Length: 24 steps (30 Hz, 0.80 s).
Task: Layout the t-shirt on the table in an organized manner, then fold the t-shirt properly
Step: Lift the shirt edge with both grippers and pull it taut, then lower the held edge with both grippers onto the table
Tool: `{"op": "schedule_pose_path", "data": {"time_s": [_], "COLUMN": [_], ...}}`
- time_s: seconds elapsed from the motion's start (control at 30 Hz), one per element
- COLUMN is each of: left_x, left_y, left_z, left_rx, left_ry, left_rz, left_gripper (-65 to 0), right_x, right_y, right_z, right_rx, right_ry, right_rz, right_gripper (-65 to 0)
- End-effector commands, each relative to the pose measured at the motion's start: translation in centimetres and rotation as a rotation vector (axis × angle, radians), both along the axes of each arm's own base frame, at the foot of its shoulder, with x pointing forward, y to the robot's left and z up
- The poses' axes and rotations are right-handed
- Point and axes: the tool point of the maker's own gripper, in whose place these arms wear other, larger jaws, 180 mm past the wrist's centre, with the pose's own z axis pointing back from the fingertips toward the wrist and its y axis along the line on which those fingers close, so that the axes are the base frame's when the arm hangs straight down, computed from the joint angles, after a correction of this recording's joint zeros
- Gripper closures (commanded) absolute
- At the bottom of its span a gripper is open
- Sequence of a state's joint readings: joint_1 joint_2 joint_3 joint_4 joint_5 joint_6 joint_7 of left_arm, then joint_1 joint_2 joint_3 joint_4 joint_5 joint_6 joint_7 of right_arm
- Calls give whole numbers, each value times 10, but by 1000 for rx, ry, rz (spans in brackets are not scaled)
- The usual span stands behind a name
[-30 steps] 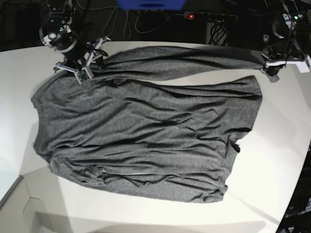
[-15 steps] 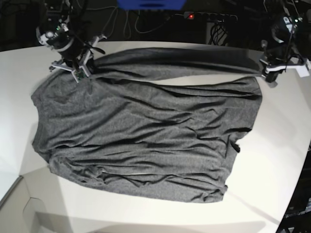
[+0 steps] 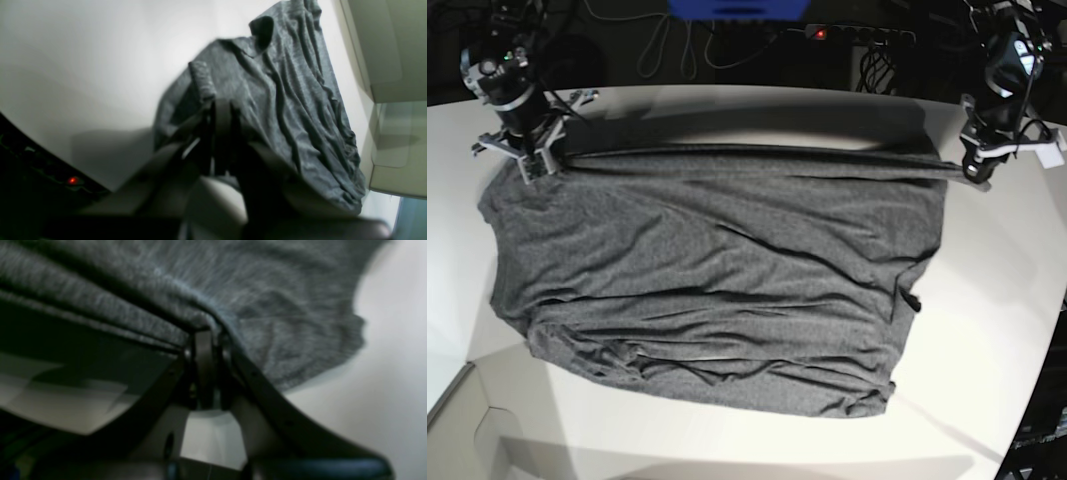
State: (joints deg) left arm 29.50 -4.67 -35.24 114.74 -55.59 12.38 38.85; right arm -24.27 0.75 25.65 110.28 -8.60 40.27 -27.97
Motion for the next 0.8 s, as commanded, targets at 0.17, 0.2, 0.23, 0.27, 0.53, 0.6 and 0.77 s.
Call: {"op": "schedule_pose_path", "data": {"time_s": [0.17,0.2,0.23,0.27,0.53,0.6,0.77], "left_x": [16,19,21,23,42,46,44], "left_y": [6,6,6,6,9,10,16], "left_z": [19,21,23,24,34,31,8], "left_rx": [30,29,28,27,29,20,-10], "left_ry": [-75,-83,-90,-96,-145,-145,-94], "left_rz": [8,10,11,13,21,27,50], "left_gripper": [0,0,0,0,0,0,0], "right_x": [13,13,18,23,57,65,77], "right_y": [1,1,2,3,4,9,14], "right_z": [16,16,19,22,40,37,19], "right_rx": [-7,-6,-5,-4,3,20,63], "right_ry": [-59,-61,-75,-88,-171,-172,-143], "right_rz": [0,1,3,6,5,15,21], "right_gripper": [0,0,0,0,0,0,0]}}
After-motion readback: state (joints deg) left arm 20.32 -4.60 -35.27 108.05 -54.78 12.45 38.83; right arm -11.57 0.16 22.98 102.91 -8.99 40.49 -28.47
